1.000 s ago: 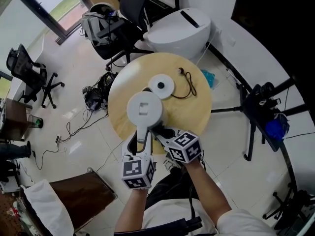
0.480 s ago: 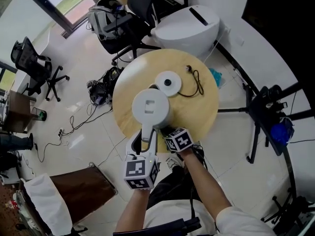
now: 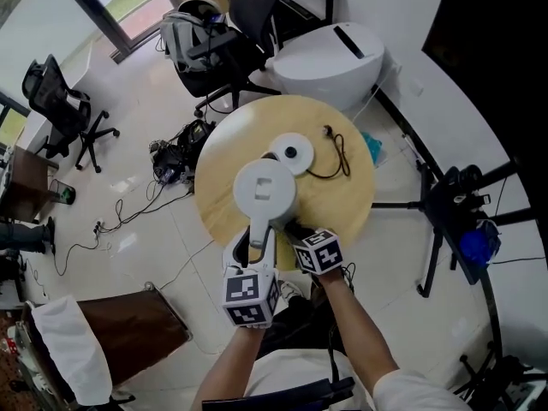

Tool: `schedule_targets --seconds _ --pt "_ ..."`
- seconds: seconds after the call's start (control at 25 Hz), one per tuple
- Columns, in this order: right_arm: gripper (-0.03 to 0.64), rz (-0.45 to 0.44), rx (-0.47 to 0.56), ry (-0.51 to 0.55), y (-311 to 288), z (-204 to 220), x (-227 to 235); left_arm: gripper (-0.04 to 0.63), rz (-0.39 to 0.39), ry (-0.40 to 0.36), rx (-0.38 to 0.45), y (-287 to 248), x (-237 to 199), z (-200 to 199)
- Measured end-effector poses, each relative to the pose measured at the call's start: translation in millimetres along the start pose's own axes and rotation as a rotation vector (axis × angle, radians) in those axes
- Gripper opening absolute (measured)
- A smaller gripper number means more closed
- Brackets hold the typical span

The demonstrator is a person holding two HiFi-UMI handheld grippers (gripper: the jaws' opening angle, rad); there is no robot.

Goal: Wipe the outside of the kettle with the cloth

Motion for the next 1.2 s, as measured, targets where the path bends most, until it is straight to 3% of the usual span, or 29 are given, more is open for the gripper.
schedule_targets --seconds 0.28,0.64,0.88,1.0,1.2 --pt "0.031 -0.004 0.163 0.053 93 -31 -3 0.173 0.024 -0.036 -0.004 -9 12 1" --pt "0.031 0.021 0.163 0.325 167 -91 -37 0.173 0.041 -0.041 0.003 -10 15 6" --pt "0.031 0.033 0.163 0.337 179 -100 -53 0.183 0.063 0.022 0.021 -10 23 7" --pt "0.031 0.043 0.188 0.323 187 -94 -62 0.259 0.092 0.030 0.068 3 23 7" --pt "0.031 0.018 0.231 0.307 199 -85 -79 0.238 0.096 0.055 0.147 44 5 6"
Point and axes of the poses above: the fingertips, and each gripper's own axes: y backward along the fingers, x to its right, z out of its underside, the point moved 9 cm from there along y, backward along the fingers, and after that the axes turned 6 degrees about -x, right-handed, at the moved point
